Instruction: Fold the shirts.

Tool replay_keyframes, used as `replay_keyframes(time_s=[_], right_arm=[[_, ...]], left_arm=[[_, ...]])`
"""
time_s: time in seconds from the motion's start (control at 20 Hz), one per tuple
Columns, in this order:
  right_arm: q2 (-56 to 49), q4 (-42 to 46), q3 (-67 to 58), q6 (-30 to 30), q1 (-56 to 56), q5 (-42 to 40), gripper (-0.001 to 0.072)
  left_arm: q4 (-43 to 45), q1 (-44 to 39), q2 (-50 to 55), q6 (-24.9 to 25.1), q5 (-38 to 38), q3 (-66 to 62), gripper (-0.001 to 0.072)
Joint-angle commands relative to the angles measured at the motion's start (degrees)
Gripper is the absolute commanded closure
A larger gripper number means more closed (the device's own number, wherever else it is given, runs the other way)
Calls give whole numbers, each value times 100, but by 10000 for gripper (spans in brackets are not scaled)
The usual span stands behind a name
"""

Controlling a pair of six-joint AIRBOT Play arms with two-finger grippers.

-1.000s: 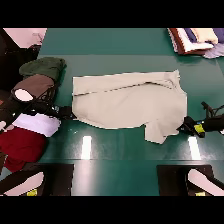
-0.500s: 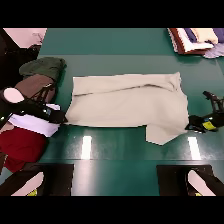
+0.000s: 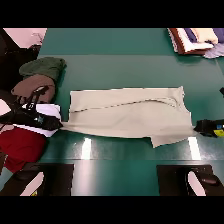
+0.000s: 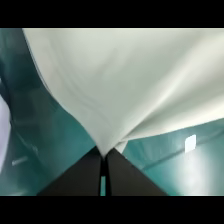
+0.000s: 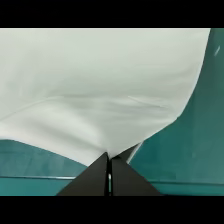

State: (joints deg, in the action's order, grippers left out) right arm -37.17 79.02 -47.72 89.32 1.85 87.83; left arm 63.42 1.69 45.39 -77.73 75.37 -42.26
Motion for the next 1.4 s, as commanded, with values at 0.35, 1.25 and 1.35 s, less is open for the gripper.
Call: replay_keyframes(time_s=[0.35,1.25,1.35], right_arm=[[-3198,55,-2404,-55,-369,-1034,700],[-6116,-1255,-5386,-590,162,-678,265],[-6057,-1252,-5257,-909,420,-42,252]], left_arm=[[-223,0,1707,-177,-2031,-1040,688],[-240,0,3488,-177,-2505,-2297,142],[-240,0,3491,-175,-2037,-2297,364]])
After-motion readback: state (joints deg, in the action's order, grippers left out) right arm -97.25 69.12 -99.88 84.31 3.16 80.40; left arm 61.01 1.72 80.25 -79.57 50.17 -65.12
